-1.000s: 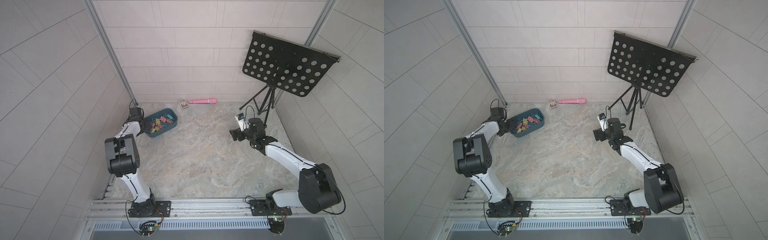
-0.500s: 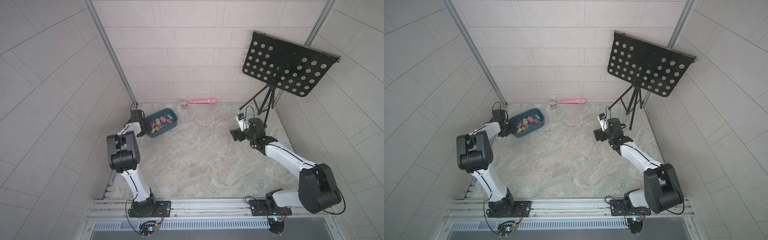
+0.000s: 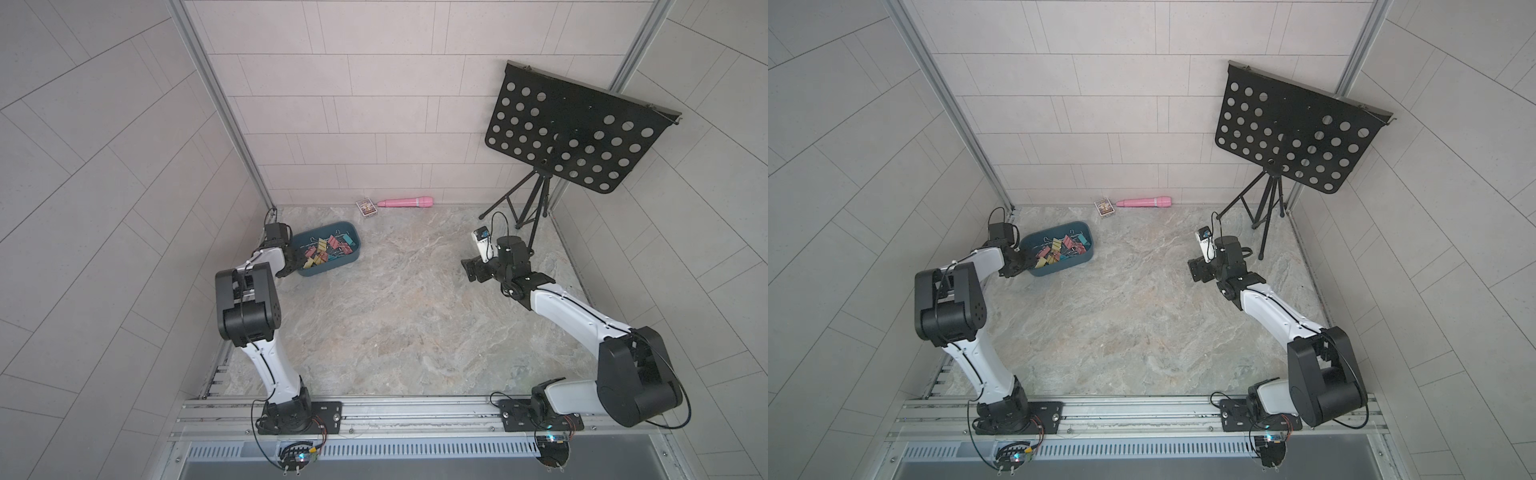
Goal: Take out the binder clips from the storage box
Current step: Move the storage box to the center of the board.
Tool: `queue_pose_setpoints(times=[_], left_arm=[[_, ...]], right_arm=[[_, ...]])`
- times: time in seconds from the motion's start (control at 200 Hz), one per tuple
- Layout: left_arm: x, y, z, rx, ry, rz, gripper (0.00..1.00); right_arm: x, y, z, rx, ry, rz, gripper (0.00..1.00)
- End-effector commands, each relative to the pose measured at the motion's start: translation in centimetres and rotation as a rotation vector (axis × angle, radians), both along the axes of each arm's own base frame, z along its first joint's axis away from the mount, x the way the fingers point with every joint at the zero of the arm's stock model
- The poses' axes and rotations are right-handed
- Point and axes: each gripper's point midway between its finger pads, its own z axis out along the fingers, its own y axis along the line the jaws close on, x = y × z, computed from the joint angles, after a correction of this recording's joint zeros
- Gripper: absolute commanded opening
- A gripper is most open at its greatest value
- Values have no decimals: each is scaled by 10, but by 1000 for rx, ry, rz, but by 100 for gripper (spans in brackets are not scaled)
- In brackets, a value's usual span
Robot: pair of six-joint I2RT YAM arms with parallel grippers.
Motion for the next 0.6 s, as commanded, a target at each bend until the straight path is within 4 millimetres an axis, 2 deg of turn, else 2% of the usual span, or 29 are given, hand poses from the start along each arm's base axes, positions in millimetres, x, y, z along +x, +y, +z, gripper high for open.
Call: queue_pose_setpoints(times=[0.0, 0.17, 0.47, 0.595], left_arm=[[-13, -14, -2, 16, 53, -52, 17], [-19, -32, 2, 26, 65, -109, 15], [-27, -88, 14, 27, 53, -245, 15], [-32, -98, 11, 32, 69, -276, 15]], right_arm=[[-1, -2, 2, -21, 0, -6, 95], [-1, -4, 2, -34, 1, -9, 95], [-4, -5, -10, -51, 30, -8, 95], [-7, -6, -11, -52, 31, -9, 95]])
